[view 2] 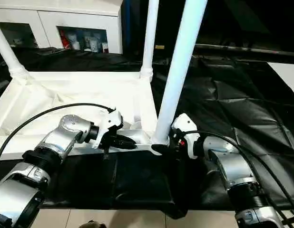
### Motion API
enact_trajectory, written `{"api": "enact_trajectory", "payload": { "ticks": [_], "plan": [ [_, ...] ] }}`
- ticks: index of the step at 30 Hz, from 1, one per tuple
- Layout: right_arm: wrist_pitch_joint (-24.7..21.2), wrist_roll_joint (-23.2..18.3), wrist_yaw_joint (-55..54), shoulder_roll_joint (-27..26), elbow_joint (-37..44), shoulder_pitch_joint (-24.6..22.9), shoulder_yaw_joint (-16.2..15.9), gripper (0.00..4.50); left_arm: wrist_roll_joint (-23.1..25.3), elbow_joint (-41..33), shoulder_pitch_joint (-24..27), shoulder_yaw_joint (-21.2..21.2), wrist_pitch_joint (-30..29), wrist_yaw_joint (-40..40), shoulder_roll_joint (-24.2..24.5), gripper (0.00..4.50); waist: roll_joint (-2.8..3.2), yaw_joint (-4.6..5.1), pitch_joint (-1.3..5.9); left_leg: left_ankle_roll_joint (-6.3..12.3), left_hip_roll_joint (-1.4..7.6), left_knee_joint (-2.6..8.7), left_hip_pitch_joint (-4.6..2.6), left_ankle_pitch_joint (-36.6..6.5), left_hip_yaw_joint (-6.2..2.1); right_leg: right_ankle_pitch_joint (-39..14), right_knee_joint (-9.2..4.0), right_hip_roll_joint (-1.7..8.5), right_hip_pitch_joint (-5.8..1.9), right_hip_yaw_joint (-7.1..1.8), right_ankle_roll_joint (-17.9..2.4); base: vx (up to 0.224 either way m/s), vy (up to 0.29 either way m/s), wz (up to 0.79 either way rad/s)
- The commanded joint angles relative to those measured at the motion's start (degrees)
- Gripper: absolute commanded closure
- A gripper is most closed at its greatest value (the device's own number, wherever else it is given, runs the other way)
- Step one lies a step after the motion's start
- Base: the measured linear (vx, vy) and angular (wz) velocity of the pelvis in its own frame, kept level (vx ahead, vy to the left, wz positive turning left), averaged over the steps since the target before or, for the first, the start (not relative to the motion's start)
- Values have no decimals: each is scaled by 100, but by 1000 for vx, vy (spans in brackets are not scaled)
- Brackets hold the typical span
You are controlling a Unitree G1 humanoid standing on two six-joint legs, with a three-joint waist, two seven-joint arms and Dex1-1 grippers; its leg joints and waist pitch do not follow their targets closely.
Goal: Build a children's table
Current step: Rotate leg to tighten
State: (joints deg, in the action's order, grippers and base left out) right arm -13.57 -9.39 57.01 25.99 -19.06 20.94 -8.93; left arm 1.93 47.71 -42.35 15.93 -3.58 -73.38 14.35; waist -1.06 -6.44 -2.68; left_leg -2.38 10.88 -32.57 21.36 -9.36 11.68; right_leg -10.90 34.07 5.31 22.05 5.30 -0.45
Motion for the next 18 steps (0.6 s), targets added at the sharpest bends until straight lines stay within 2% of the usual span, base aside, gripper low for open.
{"api": "enact_trajectory", "payload": {
  "ticks": [1, 3, 4, 10, 12, 15, 16, 18],
  "plan": [
    [-35, -10, 37, -35, 0, 3, -33, 149, -27, -138, 56, 62, 7, -29, -50, 450, -20, 1, 342, 191, 326, 342, -118, -1317, -142, -942, -384, 435, -240, -322, -1341, 0, 0, 0],
    [-39, -1, 29, -41, -13, 9, -38, 167, -25, -140, 61, 63, 9, -21, -49, 450, -21, 2, 343, 201, 324, 341, -118, -1289, -142, -928, -382, 432, -239, -320, -1331, 0, 0, 0],
    [-44, 1, 21, -46, -21, 11, -42, 171, -24, -144, 65, 64, 6, -17, -49, 450, -41, 5, 342, 215, 319, 336, -113, -1273, -137, -916, -384, 431, -241, -321, -1329, 0, 0, 0],
    [-33, 65, -328, -212, -239, 34, 28, 178, 11, -136, 91, 48, -48, 119, -66, 450, -27, 4, 342, 207, 322, 340, -118, -1276, -142, -991, -385, 432, -234, -318, -1307, 0, 0, 0],
    [-27, 167, -874, -424, -517, 71, 149, 179, 48, -19, 53, -21, -94, 456, -159, 450, -27, 51, 320, 80, 313, 365, -126, -1500, -156, -1311, -421, 442, -207, -317, -1268, 0, 0, 0],
    [-88, 292, -1512, -674, -744, 88, 244, 179, 97, 154, -24, -109, -152, 939, -304, 450, -34, 90, 303, -5, 302, 376, -148, -1712, -168, -1798, -486, 451, -196, -316, -1130, 0, 0, 0],
    [-133, 295, -1852, -839, -848, 103, 338, 179, 136, 257, -74, -156, -182, 1253, -386, 450, -27, 96, 304, -28, 305, 377, -149, -1745, -173, -1869, -492, 452, -194, -320, -1099, 0, 0, 0],
    [-173, 321, -2950, -1326, -1182, 208, 632, 179, 209, 538, -204, -309, -332, 2201, -651, 450, 22, 166, 301, -176, 304, 397, -169, -1961, -196, -2140, -521, 450, -145, -322, -1018, 0, 0, 0]
  ]
}}
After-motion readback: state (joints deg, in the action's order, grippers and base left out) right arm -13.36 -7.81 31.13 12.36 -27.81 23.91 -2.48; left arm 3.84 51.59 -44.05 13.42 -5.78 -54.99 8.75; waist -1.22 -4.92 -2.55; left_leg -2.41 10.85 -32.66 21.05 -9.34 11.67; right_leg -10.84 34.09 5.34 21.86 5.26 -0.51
